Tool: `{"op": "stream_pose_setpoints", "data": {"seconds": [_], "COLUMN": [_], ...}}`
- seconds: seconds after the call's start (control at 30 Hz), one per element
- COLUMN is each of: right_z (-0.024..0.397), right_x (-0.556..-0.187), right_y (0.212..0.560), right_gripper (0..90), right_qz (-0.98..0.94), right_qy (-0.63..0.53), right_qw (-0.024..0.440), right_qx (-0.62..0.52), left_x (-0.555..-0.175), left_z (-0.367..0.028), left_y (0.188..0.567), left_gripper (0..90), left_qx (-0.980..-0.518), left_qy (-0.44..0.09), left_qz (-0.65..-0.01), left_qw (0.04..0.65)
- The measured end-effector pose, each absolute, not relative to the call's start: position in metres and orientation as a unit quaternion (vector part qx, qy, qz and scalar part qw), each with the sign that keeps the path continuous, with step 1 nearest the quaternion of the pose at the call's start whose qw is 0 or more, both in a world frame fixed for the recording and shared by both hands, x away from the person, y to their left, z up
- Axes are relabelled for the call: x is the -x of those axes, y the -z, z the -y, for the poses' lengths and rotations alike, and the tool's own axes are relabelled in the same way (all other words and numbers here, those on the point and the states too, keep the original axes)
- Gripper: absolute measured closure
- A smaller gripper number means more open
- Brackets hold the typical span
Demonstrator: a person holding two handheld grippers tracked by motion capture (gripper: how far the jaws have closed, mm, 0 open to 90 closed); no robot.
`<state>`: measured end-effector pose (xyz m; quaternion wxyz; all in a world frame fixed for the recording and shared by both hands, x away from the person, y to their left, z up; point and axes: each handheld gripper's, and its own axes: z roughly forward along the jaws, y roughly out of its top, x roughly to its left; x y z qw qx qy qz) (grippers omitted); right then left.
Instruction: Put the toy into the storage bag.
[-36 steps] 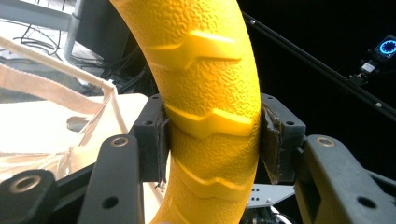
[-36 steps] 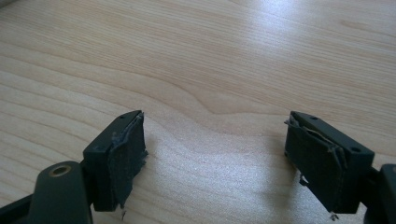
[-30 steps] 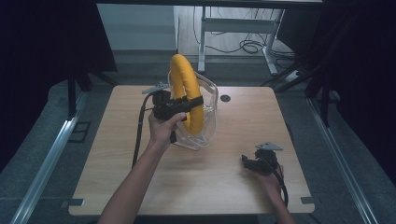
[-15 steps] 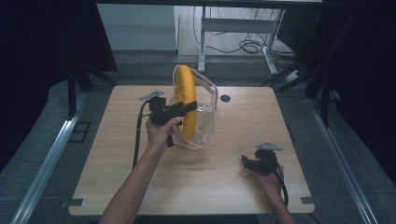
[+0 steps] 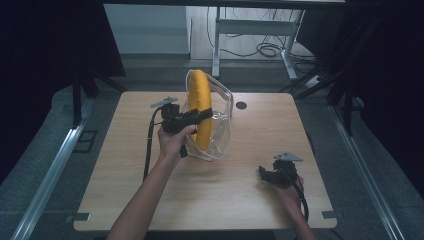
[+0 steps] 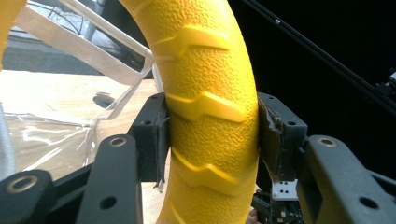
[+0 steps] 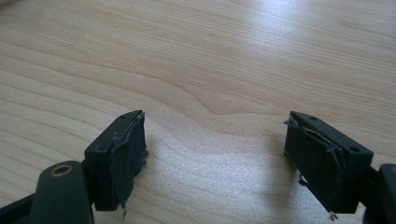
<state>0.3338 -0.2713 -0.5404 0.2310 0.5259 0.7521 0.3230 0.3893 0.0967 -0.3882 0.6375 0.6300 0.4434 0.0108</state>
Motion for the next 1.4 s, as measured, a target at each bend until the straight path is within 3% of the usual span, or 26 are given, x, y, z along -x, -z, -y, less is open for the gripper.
{"op": "stream_pose_setpoints", "data": {"seconds": [0.17, 0.43, 0.77, 1.4], "right_z": [0.271, 0.271, 0.271, 0.271], "right_x": [-0.334, -0.334, -0.334, -0.334], "right_y": [0.54, 0.54, 0.54, 0.54], "right_gripper": [21.0, 21.0, 20.9, 20.8], "right_qz": [-0.752, -0.753, -0.752, -0.752], "right_qy": [-0.323, -0.323, -0.322, -0.322], "right_qw": [0.231, 0.231, 0.231, 0.233], "right_qx": [-0.526, -0.525, -0.526, -0.526], "left_x": [-0.388, -0.371, -0.346, -0.31], "left_z": [-0.099, -0.119, -0.154, -0.182], "left_y": [0.388, 0.381, 0.388, 0.411], "left_gripper": [48.1, 36.4, 35.4, 35.6], "left_qx": [-0.632, -0.619, -0.64, -0.672], "left_qy": [-0.017, -0.028, -0.058, -0.081], "left_qz": [-0.442, -0.438, -0.435, -0.434], "left_qw": [0.636, 0.652, 0.631, 0.594]}}
